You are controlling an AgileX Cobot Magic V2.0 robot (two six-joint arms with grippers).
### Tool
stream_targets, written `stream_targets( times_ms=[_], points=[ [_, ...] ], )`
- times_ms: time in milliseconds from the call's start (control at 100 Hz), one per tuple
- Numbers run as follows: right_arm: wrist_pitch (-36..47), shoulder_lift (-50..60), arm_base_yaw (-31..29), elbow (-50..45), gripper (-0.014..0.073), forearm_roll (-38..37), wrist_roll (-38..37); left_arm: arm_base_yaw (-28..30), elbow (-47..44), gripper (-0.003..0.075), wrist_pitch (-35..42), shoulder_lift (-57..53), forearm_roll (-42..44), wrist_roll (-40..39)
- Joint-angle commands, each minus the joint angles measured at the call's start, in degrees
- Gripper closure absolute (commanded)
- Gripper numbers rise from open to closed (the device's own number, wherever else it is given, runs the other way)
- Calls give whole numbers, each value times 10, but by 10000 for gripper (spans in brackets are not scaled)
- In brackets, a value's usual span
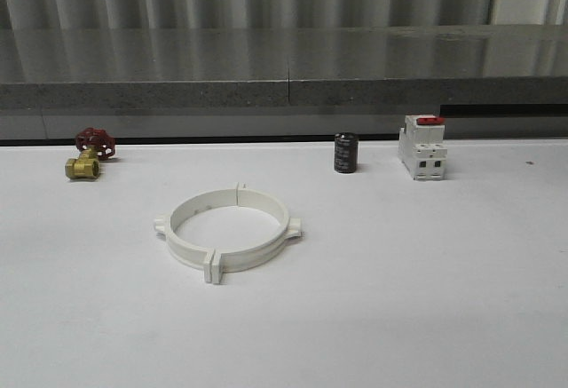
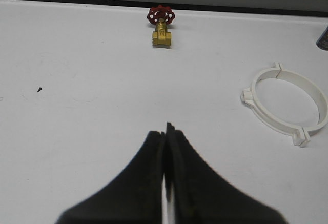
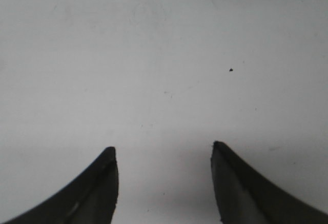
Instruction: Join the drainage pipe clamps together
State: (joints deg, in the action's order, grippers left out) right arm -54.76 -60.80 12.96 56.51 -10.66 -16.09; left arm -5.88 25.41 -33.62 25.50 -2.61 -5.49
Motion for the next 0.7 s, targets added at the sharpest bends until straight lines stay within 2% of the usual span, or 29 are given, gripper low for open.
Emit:
stream_targets(
  times_ms=[0,260,360,480,550,690],
  points=[
    [31,70,-4,-35,179,11,7,2,16,741,41,3,-6,0],
    [22,239,-4,-151,193,12,7,2,16,741,41,3,-6,0],
    [22,288,-4,-175,311,-2,7,2,16,741,41,3,-6,0],
    [19,324,-4,-177,555,-20,7,2,16,741,41,3,-6,0],
    [19,331,-4,-177,669,-23,7,2,16,741,41,3,-6,0],
    [19,331,-4,-177,661,-23,7,2,16,741,41,3,-6,0]
  ],
)
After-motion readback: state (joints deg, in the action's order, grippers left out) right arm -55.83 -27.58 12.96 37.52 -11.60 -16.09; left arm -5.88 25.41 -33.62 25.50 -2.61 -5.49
